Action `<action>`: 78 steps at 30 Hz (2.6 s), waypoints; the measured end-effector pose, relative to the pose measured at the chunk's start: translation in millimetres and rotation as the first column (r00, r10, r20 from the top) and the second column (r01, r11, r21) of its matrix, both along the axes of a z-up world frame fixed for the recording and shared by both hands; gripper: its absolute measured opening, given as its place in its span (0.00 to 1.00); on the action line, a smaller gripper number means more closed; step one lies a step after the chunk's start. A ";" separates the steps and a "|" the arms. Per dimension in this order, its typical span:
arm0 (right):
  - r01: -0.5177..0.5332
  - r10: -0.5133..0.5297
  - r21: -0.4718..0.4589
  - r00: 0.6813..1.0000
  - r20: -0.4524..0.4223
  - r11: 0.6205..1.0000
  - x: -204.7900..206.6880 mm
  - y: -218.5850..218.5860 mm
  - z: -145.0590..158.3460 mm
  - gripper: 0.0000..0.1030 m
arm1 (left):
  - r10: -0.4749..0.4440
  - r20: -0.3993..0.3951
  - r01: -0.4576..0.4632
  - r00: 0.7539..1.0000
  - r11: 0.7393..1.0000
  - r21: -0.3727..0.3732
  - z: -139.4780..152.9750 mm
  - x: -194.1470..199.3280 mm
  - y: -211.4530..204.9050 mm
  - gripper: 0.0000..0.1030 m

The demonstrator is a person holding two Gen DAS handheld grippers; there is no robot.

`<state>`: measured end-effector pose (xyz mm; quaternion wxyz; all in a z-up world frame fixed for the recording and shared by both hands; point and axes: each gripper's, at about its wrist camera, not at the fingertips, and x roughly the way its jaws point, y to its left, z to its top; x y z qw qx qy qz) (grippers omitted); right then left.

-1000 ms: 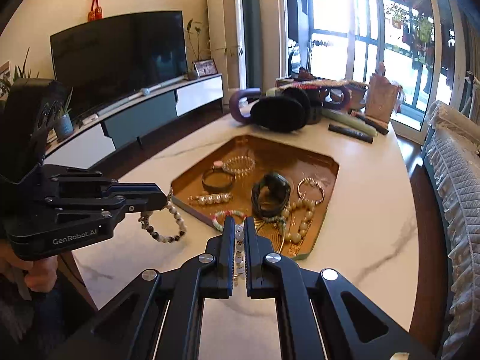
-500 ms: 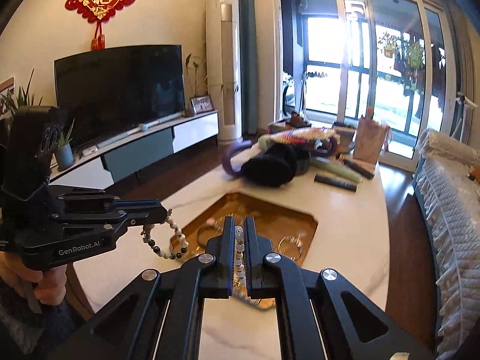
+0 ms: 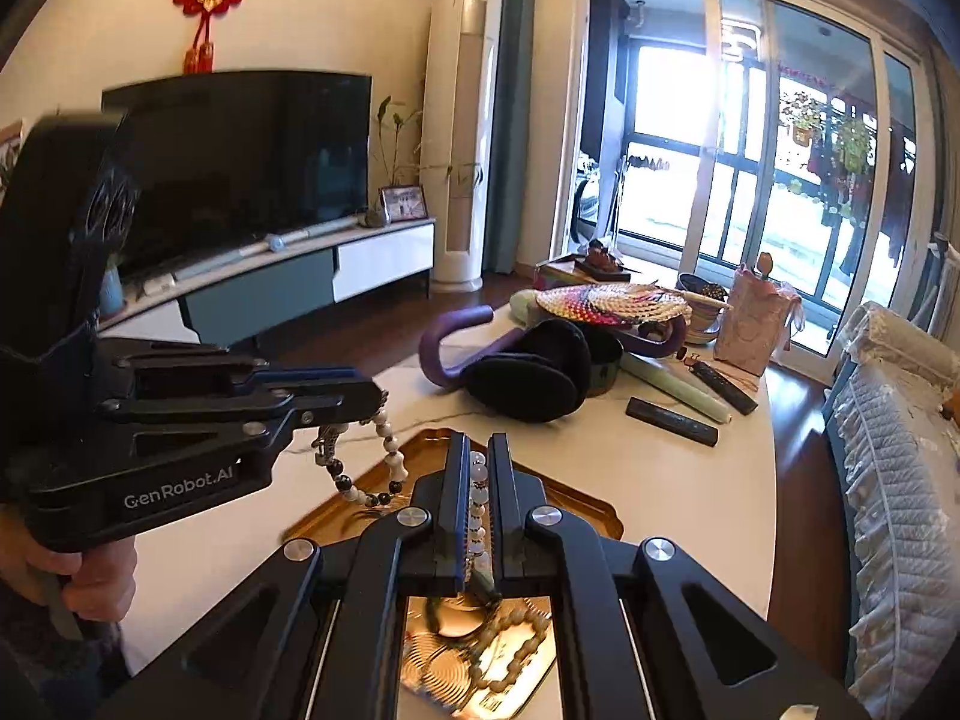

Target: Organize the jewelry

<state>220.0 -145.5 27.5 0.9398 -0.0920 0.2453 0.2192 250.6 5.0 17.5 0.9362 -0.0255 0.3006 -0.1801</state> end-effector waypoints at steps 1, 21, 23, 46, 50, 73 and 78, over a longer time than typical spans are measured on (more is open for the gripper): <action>0.002 -0.002 -0.010 1.000 -0.010 1.000 9.4 1.6 -6.3 0.05 | -0.003 -0.017 0.003 1.000 1.000 -0.007 -6.8 9.3 -0.2 0.09; 0.059 -0.065 -0.031 0.951 -0.301 0.998 85.0 0.8 -136.9 0.06 | 0.009 -0.397 -0.035 0.918 0.998 -0.059 -145.0 85.4 -10.8 0.09; 0.075 -0.072 -0.004 0.945 -0.318 0.997 82.9 -2.6 -136.2 0.09 | 0.044 -0.406 -0.069 0.913 0.997 -0.047 -138.7 80.3 -7.8 0.17; 0.259 -0.183 0.219 0.932 -0.313 0.941 -101.0 -13.5 -14.5 0.87 | 0.233 -0.021 -0.233 0.972 0.972 0.012 19.2 -150.1 -7.0 1.00; 0.342 -0.293 0.114 0.904 -0.312 0.933 -126.4 -11.9 -20.8 0.87 | 0.228 -0.091 -0.216 0.969 0.968 0.124 11.6 -167.7 -16.1 1.00; 0.455 -0.441 -0.023 0.848 -0.292 0.890 -154.8 -17.9 -47.2 0.88 | 0.290 -0.140 -0.259 0.947 0.944 0.203 -16.5 -189.4 -20.7 1.00; 0.456 -0.443 -0.025 0.846 -0.296 0.889 -153.3 -19.3 -50.1 0.88 | 0.279 -0.147 -0.246 0.949 0.947 0.209 -19.1 -185.5 -22.7 1.00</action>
